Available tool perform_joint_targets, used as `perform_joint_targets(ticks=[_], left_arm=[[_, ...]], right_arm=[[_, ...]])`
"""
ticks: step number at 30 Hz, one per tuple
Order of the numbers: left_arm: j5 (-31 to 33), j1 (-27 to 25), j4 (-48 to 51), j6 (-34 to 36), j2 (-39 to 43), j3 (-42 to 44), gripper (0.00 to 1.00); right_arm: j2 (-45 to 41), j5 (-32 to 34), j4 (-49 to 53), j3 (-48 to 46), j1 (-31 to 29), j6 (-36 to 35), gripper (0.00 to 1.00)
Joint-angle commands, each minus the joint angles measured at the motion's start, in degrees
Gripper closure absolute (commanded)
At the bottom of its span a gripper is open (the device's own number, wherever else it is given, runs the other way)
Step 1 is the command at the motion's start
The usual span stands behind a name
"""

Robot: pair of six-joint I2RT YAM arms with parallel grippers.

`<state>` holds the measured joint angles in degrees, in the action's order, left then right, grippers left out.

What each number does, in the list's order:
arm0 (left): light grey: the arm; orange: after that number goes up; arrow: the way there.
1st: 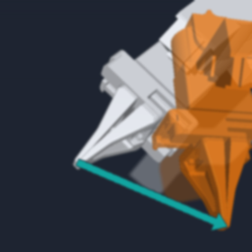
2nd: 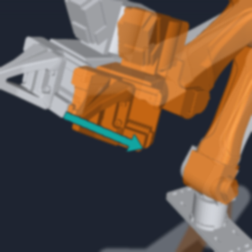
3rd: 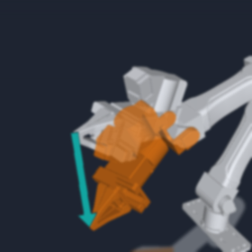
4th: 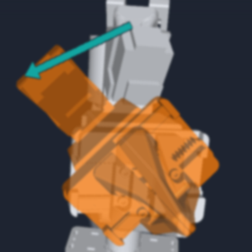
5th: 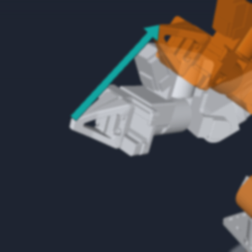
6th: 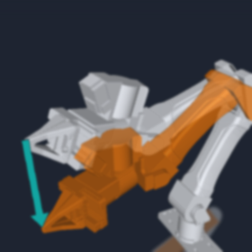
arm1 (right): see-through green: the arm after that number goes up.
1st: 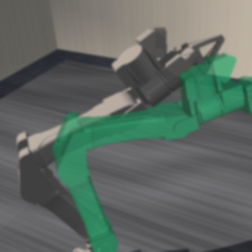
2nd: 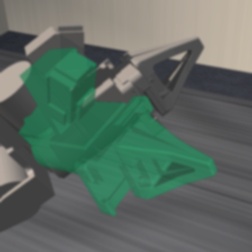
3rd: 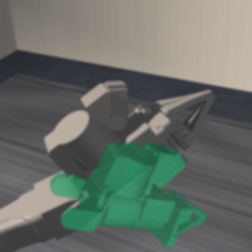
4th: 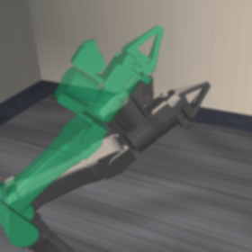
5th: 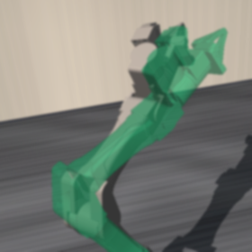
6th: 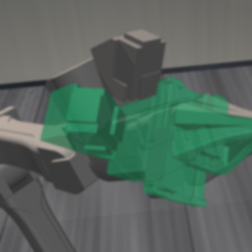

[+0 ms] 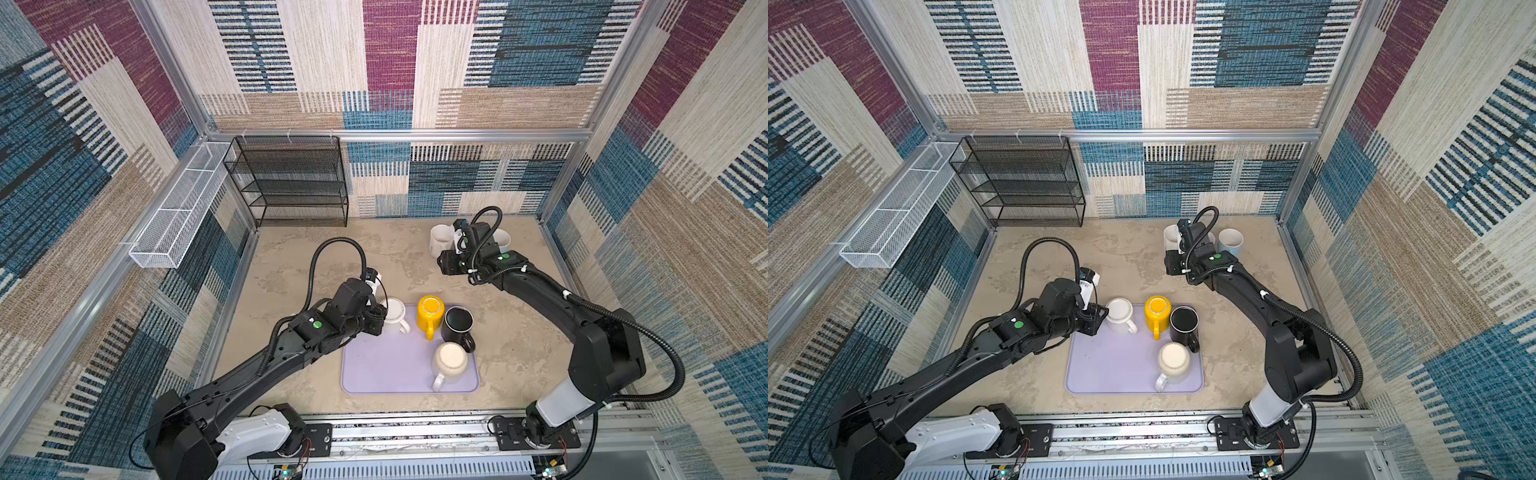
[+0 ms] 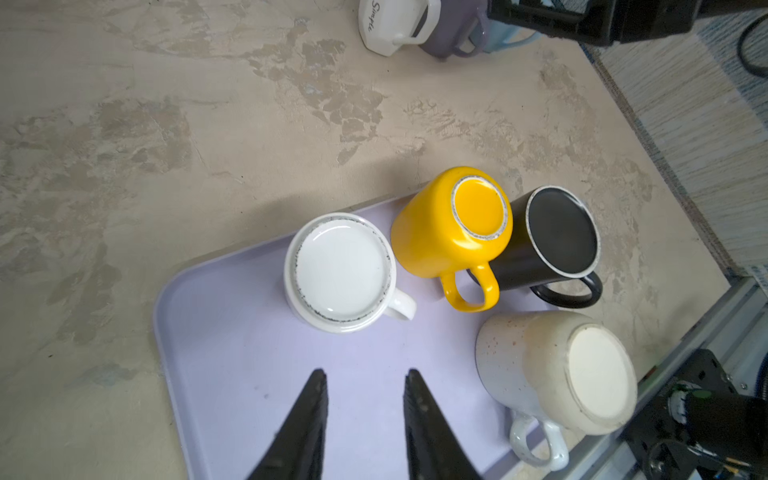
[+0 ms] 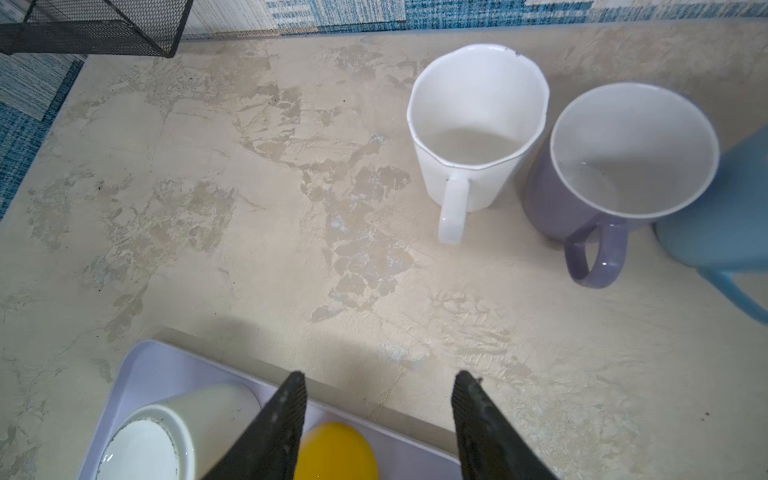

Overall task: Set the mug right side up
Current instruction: 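Move the left gripper over the upside-down yellow mug while the right gripper rises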

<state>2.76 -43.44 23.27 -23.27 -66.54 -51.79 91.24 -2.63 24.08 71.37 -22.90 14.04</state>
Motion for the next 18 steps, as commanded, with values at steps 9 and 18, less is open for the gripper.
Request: perform_joint_targets(ticks=[9, 18], left_arm=[[1.3, -4.7, -6.0, -6.0, -8.2, -2.4, 0.68], [1.4, -9.3, -9.0, -9.2, -17.5, -7.0, 0.68]], right_arm=[[-4.8, -1.2, -5.6, -7.1, 0.0, 2.7, 0.41], [-4.6, 0.8, -4.9, -7.1, 0.1, 3.0, 0.41]])
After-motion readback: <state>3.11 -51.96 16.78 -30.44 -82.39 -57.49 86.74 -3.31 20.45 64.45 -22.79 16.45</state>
